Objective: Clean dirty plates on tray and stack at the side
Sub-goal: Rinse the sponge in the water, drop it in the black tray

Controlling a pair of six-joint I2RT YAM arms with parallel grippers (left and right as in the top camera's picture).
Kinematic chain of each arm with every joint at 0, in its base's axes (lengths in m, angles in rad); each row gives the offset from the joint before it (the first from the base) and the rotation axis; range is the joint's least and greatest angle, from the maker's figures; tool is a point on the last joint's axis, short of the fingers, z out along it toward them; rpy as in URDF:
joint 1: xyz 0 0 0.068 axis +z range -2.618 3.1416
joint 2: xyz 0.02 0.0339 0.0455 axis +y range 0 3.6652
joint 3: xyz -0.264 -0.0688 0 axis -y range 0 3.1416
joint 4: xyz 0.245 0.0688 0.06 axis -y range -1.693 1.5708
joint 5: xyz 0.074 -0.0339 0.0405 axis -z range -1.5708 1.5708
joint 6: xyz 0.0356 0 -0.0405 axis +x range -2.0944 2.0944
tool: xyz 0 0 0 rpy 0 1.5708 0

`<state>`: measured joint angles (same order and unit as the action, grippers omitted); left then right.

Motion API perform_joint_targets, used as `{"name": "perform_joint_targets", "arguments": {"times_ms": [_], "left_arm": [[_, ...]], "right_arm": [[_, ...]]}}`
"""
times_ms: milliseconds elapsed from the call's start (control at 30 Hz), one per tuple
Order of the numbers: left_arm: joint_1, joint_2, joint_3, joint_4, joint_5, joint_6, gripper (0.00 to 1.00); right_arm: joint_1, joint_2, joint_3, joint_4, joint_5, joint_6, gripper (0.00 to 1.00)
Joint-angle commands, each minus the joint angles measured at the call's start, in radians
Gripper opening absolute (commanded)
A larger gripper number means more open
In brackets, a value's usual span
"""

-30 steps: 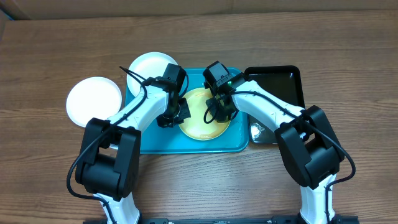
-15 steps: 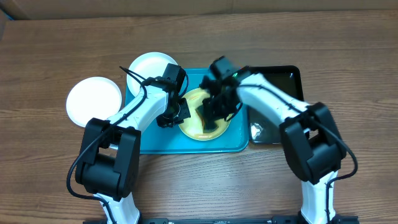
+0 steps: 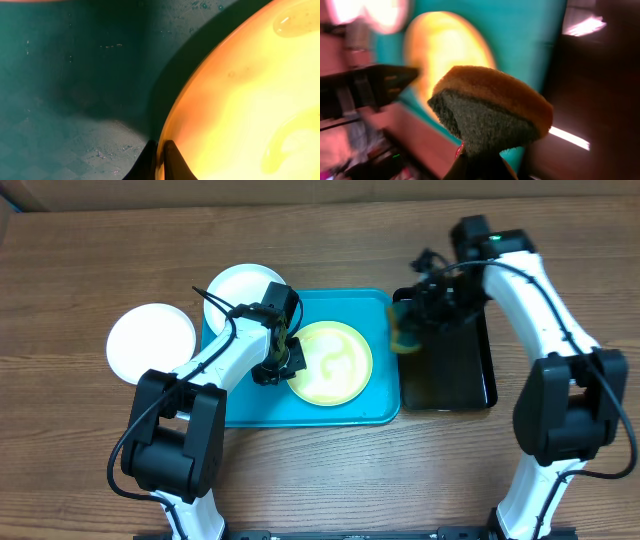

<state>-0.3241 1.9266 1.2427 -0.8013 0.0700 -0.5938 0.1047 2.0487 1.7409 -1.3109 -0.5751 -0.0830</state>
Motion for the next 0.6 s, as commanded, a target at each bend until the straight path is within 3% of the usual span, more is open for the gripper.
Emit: {"name": "perform_joint_targets", "arguments": {"times_ms": [0,200,433,467,567], "left_arm": [[-0.002,0.023,-0.007,-0.006,-0.018,0.022,0.1],[-0.002,0.023,-0.007,-0.006,-0.018,0.022,0.31],[-0.002,0.023,-0.007,-0.006,-0.017,0.022,0.36],[-0.002,0.023,-0.007,-0.006,-0.018,0.022,0.37],[-0.002,0.023,-0.007,-0.006,-0.018,0.022,0.4]], "right_arm": [[-0.031,-0.036,-0.035,-0.006,0.254,-0.007,0.04],[-0.043,-0.036,-0.185,0.111,0.359,0.028,0.04],[-0.042,-0.036,-0.335,0.297,0.484,0.167,0.04],[-0.042,-0.036,-0.341,0.303,0.485,0.168,0.06],[-0.042,-0.036,-0.347,0.313,0.485,0.166,0.28]]}}
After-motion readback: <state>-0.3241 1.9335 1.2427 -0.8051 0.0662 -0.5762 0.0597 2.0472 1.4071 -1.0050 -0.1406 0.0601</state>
